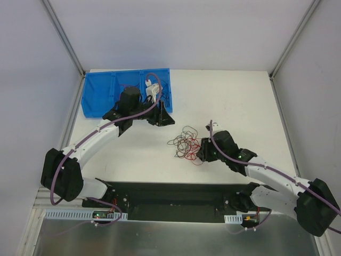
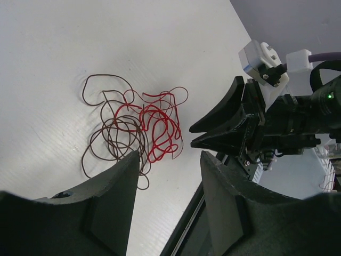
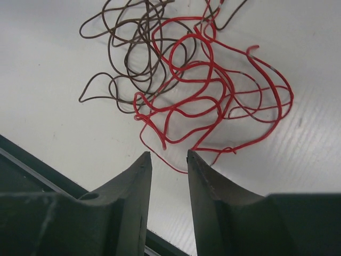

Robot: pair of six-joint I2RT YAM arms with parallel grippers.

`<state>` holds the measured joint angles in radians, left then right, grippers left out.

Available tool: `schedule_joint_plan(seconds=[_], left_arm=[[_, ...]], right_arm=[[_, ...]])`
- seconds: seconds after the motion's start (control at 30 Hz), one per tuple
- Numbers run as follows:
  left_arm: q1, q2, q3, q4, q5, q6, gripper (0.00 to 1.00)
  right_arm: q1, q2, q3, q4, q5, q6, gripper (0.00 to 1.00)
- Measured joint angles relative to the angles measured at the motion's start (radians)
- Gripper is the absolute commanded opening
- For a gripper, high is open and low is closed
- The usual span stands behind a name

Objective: Untangle the cables

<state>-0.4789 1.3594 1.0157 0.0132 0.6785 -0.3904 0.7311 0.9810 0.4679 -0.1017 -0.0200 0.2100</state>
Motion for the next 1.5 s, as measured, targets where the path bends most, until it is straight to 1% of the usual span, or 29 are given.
schedule_joint_plan(seconds=[0.2, 0.43, 0.53, 0.77, 0.8, 0.83, 0.87, 0.9, 0.93, 1.0, 1.03, 1.1, 1.23, 1.37, 1.5], left_arm=[[0.0, 0.003, 0.0, 0.014, 0.029, -0.02, 0.49], [0.0, 0.024, 0.0, 0.018, 0.048, -0.023, 0.48], [0.0, 0.034, 0.0, 0.019, 0.055, -0.027, 0.49], [0.0, 0.05, 0.0, 0.02, 0.074, -0.041, 0.49], [0.0, 0.051, 0.0, 0.02, 0.077, -0.042, 0.49], [0.0, 0.053, 0.0, 0.02, 0.077, -0.042, 0.49], [0.0, 0.055, 0.0, 0.02, 0.078, -0.042, 0.49], [0.0, 0.057, 0.0, 0.02, 0.08, -0.043, 0.49], [0.0, 0.06, 0.0, 0.021, 0.08, -0.044, 0.49], [0.0, 0.064, 0.0, 0.02, 0.081, -0.047, 0.49], [0.0, 0.066, 0.0, 0.021, 0.082, -0.049, 0.49], [0.0, 0.069, 0.0, 0.023, 0.09, -0.056, 0.49], [0.0, 0.076, 0.001, 0.032, 0.104, -0.069, 0.49], [0.0, 0.077, 0.001, 0.035, 0.107, -0.073, 0.49], [0.0, 0.077, 0.001, 0.035, 0.108, -0.074, 0.5]], right_arm=[[0.037, 0.121, 0.049, 0.052, -0.019, -0.033, 0.31], [0.072, 0.214, 0.061, 0.099, -0.013, -0.04, 0.26], [0.094, 0.254, 0.061, 0.114, -0.009, -0.039, 0.2], [0.118, 0.266, 0.061, 0.119, 0.032, -0.043, 0.19], [0.118, 0.26, 0.061, 0.119, 0.04, -0.043, 0.21], [0.118, 0.254, 0.061, 0.119, 0.046, -0.043, 0.26], [0.118, 0.245, 0.061, 0.118, 0.051, -0.043, 0.32], [0.118, 0.234, 0.061, 0.117, 0.057, -0.043, 0.44], [0.118, 0.22, 0.061, 0.113, 0.064, -0.042, 0.51], [0.118, 0.193, 0.06, 0.102, 0.082, -0.029, 0.59], [0.118, 0.174, 0.059, 0.093, 0.095, -0.024, 0.61], [0.117, 0.136, 0.057, 0.082, 0.123, -0.004, 0.61], [0.097, 0.084, 0.059, 0.079, 0.144, 0.069, 0.56], [0.082, 0.115, 0.073, 0.07, 0.143, 0.123, 0.51], [0.076, 0.195, 0.109, 0.067, 0.136, 0.162, 0.47]])
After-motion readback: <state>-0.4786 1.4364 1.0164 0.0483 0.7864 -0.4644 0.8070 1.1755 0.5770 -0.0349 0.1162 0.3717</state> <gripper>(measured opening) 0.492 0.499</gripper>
